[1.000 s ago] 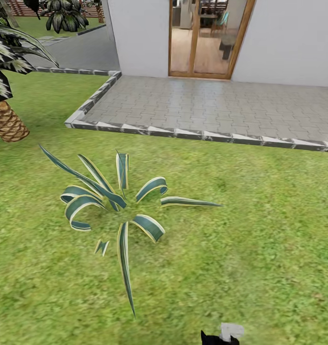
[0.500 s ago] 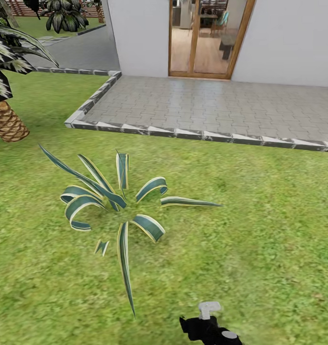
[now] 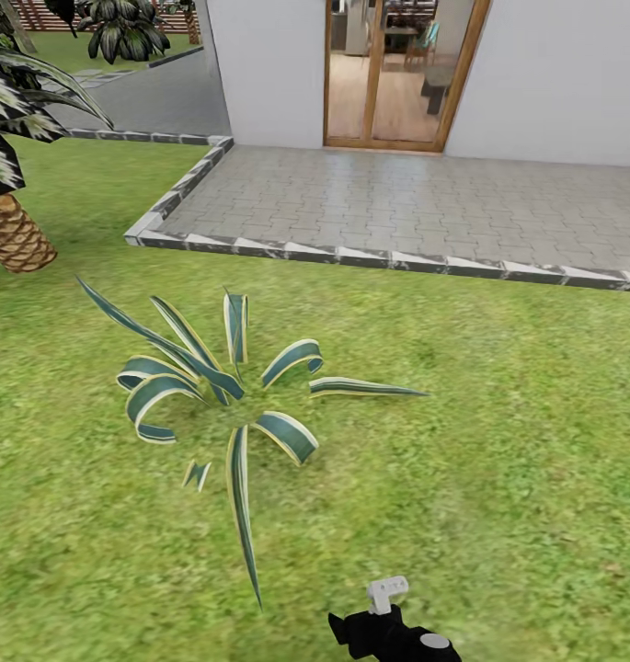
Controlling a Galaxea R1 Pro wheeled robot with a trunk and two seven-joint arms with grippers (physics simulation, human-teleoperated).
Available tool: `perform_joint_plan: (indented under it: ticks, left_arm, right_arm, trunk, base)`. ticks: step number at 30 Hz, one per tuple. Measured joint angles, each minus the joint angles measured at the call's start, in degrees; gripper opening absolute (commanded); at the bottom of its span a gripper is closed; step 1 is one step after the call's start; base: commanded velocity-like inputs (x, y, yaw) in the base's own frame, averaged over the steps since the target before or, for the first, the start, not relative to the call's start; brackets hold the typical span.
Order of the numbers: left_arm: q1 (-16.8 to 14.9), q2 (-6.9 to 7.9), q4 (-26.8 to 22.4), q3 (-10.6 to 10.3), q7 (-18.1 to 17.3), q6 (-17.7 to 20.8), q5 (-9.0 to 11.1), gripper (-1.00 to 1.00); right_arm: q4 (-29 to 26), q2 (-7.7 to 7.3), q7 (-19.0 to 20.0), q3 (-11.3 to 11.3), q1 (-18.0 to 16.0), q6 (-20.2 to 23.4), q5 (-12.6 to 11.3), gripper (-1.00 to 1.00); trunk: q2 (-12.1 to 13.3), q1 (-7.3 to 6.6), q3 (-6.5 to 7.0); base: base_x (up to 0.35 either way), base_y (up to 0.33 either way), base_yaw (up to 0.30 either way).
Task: Take the three Easter eggs out of the wicker basket on the lawn in the garden, then place them on the lawn next to a single tree (choose any tree) so that all three eggs are next to the same tree and none are left in the basket.
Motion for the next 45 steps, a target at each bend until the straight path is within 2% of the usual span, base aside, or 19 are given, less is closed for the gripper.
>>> perform_joint_plan:
  ticks: [45]
  left_arm:
    - [0.0,0.16,0.1,0.1,0.0,0.0,0.0,1.0]
  right_arm:
    - [0.0,-0.1,0.1,-0.1,0.0,-0.6,0.0,1.0]
  trunk:
    - [0.0,0.0,0.0]
  base:
    - [-0.018,0.138,0.0]
